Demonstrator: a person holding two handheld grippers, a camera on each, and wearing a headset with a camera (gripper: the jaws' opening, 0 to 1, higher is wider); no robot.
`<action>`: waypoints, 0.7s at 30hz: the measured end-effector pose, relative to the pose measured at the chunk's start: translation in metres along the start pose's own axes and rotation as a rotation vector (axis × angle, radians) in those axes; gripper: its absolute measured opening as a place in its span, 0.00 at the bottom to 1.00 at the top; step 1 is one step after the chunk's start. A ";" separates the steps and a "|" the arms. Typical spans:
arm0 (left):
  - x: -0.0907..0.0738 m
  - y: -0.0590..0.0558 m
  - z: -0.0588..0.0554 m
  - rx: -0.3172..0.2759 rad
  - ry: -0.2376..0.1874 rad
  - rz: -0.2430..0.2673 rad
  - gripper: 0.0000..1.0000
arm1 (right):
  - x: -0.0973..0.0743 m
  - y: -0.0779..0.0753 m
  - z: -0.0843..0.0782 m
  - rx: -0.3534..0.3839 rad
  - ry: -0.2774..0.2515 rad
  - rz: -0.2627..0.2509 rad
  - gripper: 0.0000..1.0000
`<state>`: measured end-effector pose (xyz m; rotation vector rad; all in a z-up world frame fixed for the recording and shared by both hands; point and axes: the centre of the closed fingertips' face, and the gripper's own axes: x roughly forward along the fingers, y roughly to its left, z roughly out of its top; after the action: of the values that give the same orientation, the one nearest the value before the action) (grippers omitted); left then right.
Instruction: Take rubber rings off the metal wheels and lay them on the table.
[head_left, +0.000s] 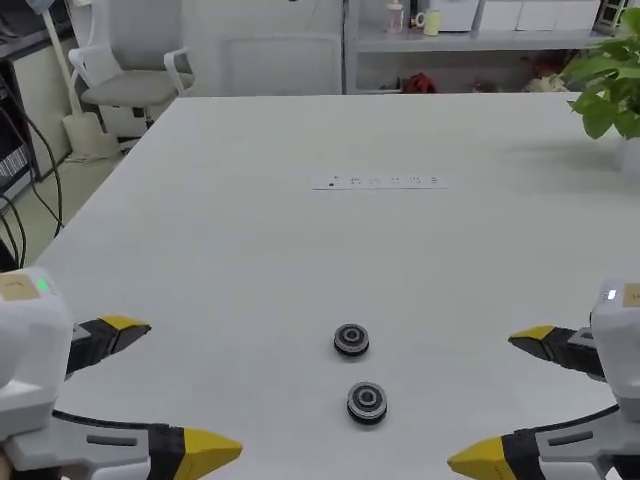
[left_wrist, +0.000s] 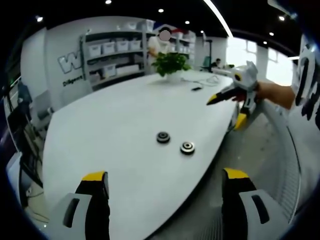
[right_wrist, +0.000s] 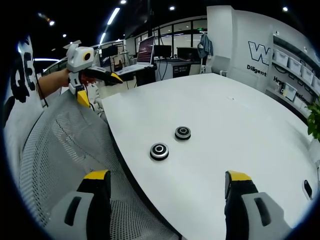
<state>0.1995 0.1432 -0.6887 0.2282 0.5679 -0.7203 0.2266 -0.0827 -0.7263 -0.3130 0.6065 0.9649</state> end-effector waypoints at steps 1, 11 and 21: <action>0.001 0.000 0.000 0.001 0.000 -0.001 0.95 | -0.001 0.000 0.000 0.000 0.000 -0.001 0.91; 0.009 -0.004 0.008 0.016 -0.007 -0.022 0.95 | -0.005 -0.003 -0.004 0.008 0.003 -0.006 0.91; 0.010 -0.006 0.018 -0.013 -0.034 -0.051 0.94 | -0.007 -0.005 0.000 0.011 -0.019 -0.003 0.89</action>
<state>0.2091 0.1267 -0.6799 0.1894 0.5470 -0.7686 0.2283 -0.0899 -0.7219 -0.2942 0.5939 0.9605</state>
